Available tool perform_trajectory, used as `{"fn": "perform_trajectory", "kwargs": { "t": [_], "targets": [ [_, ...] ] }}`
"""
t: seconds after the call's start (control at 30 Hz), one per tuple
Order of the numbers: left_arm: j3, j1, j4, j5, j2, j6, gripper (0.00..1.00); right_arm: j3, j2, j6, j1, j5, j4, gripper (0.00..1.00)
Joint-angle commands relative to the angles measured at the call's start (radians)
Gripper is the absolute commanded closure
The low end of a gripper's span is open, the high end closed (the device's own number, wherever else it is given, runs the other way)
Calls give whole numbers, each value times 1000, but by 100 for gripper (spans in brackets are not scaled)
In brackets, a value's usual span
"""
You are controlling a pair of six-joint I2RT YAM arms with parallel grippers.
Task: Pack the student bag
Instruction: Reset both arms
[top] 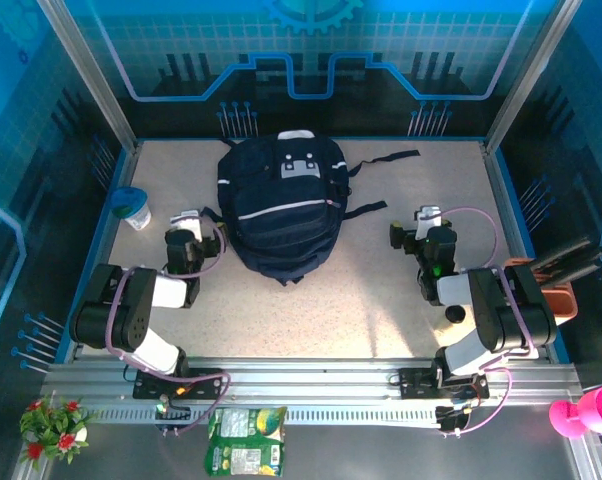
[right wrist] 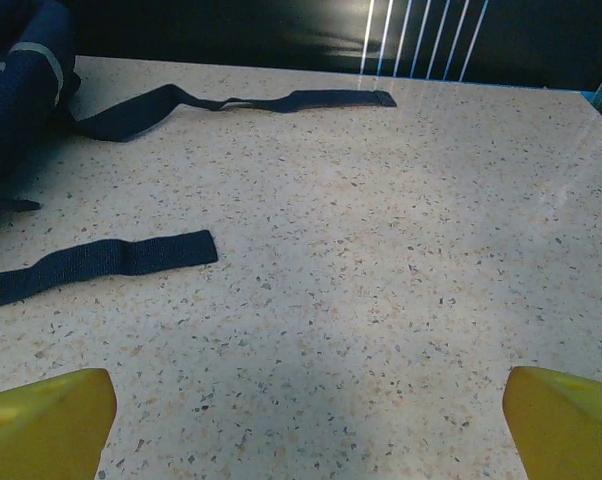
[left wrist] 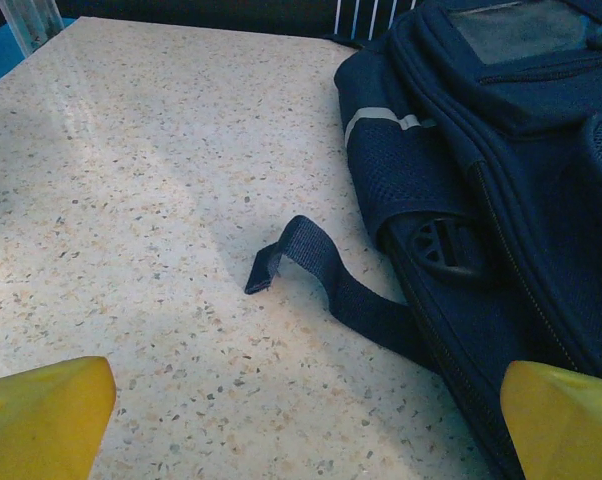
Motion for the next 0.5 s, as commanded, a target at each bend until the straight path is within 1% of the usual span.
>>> {"fn": "perform_trajectory", "kwargs": {
  "t": [0.0,0.47],
  "targets": [
    [29,6,26,37,9,33,1,16,4,-7,2,14,14,0],
    [37,8,9,50,8,30,1,14,5,-7,2,14,18,0]
  ]
}}
